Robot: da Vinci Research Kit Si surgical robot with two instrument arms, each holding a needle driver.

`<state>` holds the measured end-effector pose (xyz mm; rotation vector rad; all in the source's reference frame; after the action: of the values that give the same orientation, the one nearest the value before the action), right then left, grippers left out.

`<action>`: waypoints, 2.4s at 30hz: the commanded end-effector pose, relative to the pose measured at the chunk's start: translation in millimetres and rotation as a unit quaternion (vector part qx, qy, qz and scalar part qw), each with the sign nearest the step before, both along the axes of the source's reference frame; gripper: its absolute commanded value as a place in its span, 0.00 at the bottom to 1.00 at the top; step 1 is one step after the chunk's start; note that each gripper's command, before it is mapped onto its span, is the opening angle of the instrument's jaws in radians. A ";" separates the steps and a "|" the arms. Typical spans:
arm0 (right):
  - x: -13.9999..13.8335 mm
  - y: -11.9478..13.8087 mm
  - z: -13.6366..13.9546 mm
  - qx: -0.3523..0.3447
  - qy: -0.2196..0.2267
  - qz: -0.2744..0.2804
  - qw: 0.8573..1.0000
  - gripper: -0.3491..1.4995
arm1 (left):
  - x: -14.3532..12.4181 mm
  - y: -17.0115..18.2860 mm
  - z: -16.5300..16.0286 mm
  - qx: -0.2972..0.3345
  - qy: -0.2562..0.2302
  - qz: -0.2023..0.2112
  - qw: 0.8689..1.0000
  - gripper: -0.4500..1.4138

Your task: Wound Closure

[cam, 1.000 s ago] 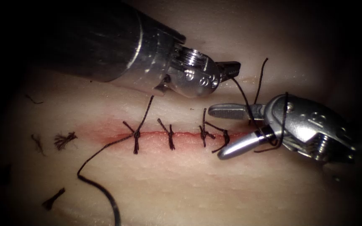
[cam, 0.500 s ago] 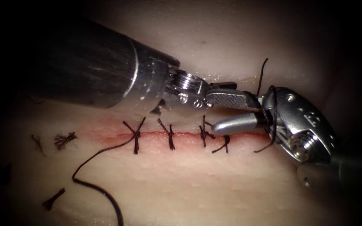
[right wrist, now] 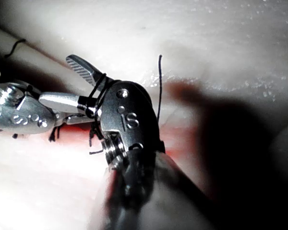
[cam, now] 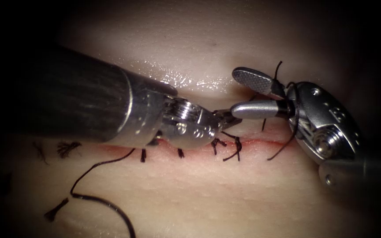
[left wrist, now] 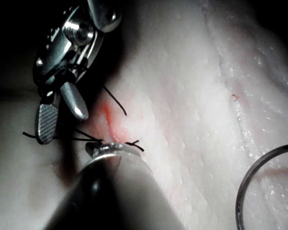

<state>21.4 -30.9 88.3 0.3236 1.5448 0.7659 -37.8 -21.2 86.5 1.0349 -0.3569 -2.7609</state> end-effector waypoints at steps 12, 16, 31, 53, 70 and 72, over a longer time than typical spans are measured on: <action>-0.6 -0.3 1.1 0.036 -0.188 0.059 0.980 0.75 | -1.8 -2.1 -0.9 0.007 0.002 -0.029 1.000 0.00; -1.3 -0.4 1.9 0.083 -0.203 0.088 0.972 0.76 | -2.3 -2.1 -1.2 0.007 0.003 -0.031 0.999 0.00; -5.0 -1.5 7.4 0.176 -0.274 0.142 0.935 0.80 | -3.8 -1.9 -2.9 0.013 0.008 -0.040 0.999 0.00; -3.3 1.0 10.1 0.204 -0.283 0.156 0.924 0.83 | -3.6 -0.3 -1.8 0.013 0.011 -0.044 0.999 0.00; -3.4 -1.2 8.6 0.180 -0.301 0.147 0.925 0.00 | -0.1 2.9 -1.3 0.036 0.024 -0.069 0.997 0.00; -3.7 -1.5 8.3 0.167 -0.297 0.153 0.928 0.00 | 0.7 3.7 -0.8 0.042 0.027 -0.077 0.996 0.00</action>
<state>17.0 -32.0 96.0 0.0681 0.8942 1.2435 -36.3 -16.9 85.3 0.9845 -0.3311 -2.9710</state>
